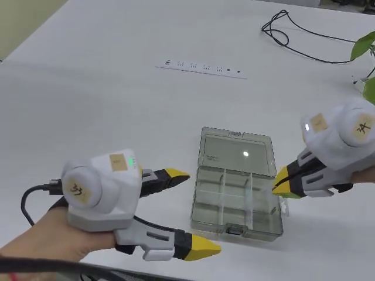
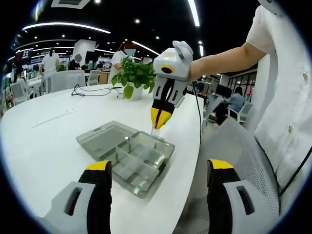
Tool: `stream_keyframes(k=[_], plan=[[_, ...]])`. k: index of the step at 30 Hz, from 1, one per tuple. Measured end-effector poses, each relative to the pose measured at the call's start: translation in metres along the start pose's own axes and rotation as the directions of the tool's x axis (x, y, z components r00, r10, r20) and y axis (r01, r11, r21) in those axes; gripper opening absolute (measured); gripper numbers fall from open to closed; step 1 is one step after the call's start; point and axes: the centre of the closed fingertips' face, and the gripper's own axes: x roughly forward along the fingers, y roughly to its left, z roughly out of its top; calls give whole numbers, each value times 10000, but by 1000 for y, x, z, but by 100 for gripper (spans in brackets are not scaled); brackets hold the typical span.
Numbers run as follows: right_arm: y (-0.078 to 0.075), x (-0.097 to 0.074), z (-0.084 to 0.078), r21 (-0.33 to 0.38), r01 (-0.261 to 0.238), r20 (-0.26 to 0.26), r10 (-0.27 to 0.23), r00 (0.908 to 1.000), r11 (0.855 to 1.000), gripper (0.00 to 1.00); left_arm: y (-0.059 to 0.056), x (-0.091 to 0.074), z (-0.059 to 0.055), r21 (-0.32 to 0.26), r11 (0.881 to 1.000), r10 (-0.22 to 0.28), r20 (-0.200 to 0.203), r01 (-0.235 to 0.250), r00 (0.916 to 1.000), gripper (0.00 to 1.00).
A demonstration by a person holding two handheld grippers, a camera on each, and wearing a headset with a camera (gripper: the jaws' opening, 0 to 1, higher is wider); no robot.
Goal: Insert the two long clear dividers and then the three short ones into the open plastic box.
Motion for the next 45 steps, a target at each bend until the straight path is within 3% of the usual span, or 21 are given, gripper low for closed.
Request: stream_keyframes(k=[11, 20, 45], plan=[[-7, 5, -5, 76, -86, -90, 86, 9999, 9999, 2, 2, 1, 4, -35, 10000, 34, 142, -33, 9999, 81], [-4, 4, -1, 77, -119, -52, 119, 9999, 9999, 2, 2, 0, 3, -117, 9999, 66, 183, -64, 9998, 80], [-3, 2, 4, 342, -45, 386, 32, 9993, 9994, 2, 4, 1, 2, -243, 9997, 62, 223, -57, 9997, 79]])
